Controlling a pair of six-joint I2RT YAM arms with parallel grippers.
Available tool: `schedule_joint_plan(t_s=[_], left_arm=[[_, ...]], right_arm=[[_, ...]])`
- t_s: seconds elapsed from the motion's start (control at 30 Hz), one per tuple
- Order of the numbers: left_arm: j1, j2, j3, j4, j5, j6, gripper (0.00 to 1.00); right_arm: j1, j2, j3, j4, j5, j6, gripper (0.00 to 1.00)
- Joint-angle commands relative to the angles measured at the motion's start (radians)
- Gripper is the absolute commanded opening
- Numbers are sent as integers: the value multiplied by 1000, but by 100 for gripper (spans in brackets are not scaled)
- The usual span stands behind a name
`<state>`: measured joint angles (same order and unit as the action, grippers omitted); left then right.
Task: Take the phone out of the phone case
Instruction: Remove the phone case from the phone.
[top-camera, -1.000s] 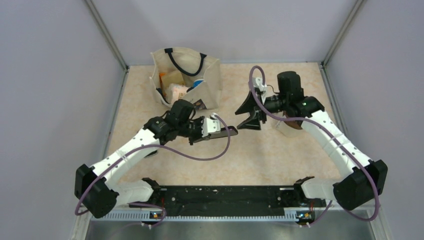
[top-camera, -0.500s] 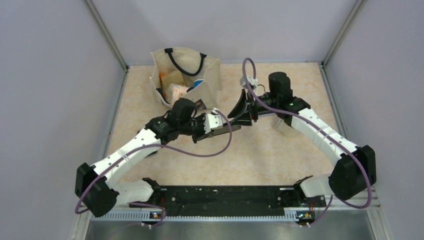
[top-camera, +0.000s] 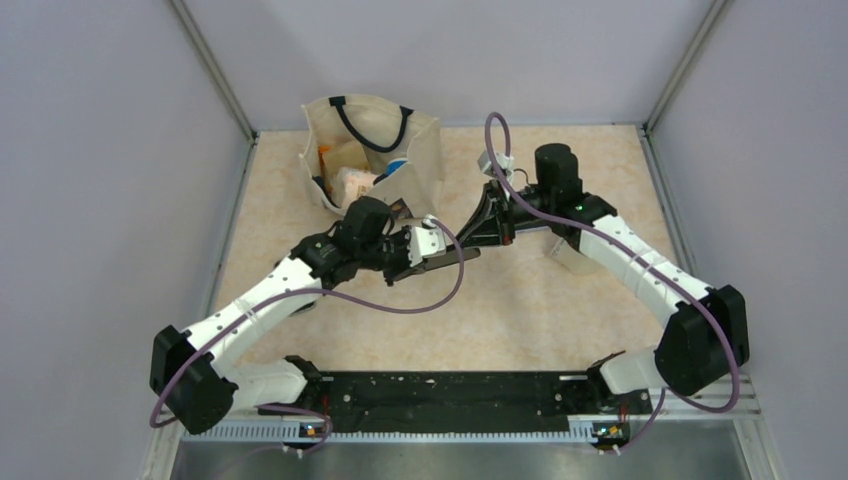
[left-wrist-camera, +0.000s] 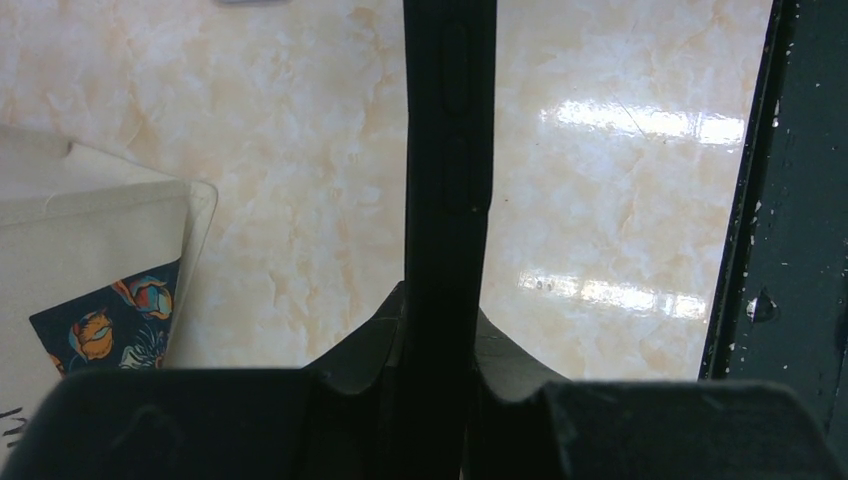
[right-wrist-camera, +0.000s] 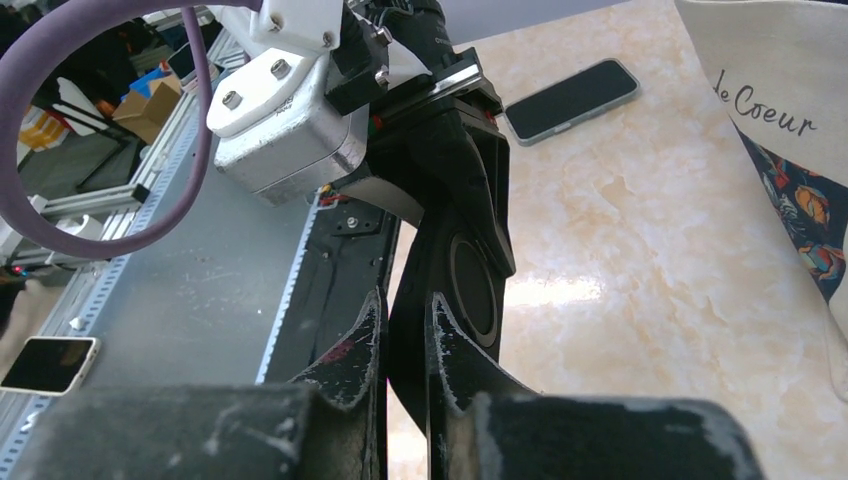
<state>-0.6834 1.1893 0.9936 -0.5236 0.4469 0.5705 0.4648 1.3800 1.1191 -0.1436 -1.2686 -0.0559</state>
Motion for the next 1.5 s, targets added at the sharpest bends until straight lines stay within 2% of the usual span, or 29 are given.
schedule_joint_plan(t_s=[0.0, 0.37, 0.83, 1.17, 1.3, 1.37, 1.47], left_arm=[[-14, -13, 7, 110, 23, -4, 0], [-47, -24, -2, 93, -6, 58, 0], [-101, -38, -29, 86, -126, 146, 0], [-104, -44, -58, 100, -168, 146, 0], [-94, -55, -70, 104, -172, 124, 0], [-84, -57, -71, 104, -151, 112, 0], [-58, -56, -69, 100, -101, 86, 0]], right_arm=[[11, 5, -19, 70, -20, 32, 0], [11, 51, -11, 73, -14, 106, 0], [9, 152, 50, -4, 45, 118, 0], [-34, 114, 61, -33, 63, 83, 1], [-51, 46, 83, -121, 111, -21, 27], [-51, 6, 88, -161, 148, -81, 44], [-51, -57, 70, -170, 177, -123, 55]])
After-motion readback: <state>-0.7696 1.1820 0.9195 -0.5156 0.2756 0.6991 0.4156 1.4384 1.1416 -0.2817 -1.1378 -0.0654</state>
